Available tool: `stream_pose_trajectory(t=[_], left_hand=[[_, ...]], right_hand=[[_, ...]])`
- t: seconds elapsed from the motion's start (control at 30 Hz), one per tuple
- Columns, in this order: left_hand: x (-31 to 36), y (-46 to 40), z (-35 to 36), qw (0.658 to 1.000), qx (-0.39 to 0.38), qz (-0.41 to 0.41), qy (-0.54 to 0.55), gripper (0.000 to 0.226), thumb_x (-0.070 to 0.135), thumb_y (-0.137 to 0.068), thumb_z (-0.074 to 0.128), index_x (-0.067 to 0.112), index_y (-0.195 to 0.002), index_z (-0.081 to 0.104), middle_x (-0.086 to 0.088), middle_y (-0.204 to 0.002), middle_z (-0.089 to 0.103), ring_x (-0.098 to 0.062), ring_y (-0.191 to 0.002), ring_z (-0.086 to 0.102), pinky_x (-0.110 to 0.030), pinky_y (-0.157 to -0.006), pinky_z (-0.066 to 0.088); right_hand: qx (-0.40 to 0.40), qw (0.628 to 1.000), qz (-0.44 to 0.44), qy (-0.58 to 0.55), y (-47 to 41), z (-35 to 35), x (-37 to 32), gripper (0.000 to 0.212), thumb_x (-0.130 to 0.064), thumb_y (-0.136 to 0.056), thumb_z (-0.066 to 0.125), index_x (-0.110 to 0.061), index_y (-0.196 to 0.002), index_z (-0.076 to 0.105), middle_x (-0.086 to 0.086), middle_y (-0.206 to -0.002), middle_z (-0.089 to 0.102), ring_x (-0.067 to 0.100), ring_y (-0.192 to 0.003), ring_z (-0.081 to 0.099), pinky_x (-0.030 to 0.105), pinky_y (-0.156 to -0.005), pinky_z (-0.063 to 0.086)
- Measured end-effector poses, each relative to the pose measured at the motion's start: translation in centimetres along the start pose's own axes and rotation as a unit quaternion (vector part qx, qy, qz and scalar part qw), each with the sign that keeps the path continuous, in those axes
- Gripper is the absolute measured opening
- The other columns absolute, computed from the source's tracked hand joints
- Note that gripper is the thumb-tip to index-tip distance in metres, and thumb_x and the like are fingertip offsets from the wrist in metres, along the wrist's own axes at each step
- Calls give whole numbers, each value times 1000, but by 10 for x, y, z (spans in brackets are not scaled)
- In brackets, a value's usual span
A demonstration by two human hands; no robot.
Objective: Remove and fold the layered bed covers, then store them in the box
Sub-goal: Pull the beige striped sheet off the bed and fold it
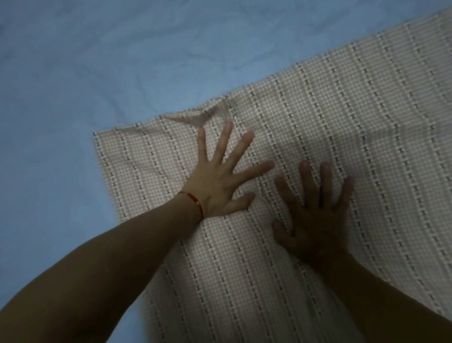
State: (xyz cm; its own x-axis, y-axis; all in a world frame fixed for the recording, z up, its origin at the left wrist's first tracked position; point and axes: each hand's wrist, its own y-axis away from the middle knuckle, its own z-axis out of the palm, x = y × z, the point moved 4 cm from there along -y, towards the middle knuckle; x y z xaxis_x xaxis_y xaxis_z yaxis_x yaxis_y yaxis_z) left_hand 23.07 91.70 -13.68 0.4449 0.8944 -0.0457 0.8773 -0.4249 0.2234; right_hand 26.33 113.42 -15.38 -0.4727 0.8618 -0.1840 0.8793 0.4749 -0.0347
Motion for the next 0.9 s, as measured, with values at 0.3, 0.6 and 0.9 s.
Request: stream_pose_trajectory(t=[0.3, 0.6, 0.9], left_hand=[[68, 130, -12, 816, 14, -562, 134, 63, 45, -103, 33, 30, -160, 10, -13, -166, 7, -35, -153, 5, -71, -115, 6], [70, 248, -4, 533, 1, -801, 274, 74, 55, -93, 54, 11, -148, 33, -26, -142, 43, -45, -128, 42, -54, -108, 36], [48, 255, -74, 516, 54, -636, 571, 39, 8, -98, 58, 22, -135, 55, -14, -123, 68, -31, -101, 71, -42, -82, 58]], right_hand=[[-20, 999, -1, -42, 7, -7, 0, 79, -57, -83, 53, -27, -155, 39, 19, -165, 22, 48, -152, 12, 78, -111, 10], [-34, 998, -39, -41, 15, -13, 0, 81, -65, -90, 40, -28, -160, 25, 19, -168, 8, 48, -153, 1, 78, -111, 5], [-189, 976, -61, -93, 14, -7, 6, 87, -86, -88, 10, -40, -158, -13, 11, -160, -38, 37, -142, -44, 73, -108, -23]])
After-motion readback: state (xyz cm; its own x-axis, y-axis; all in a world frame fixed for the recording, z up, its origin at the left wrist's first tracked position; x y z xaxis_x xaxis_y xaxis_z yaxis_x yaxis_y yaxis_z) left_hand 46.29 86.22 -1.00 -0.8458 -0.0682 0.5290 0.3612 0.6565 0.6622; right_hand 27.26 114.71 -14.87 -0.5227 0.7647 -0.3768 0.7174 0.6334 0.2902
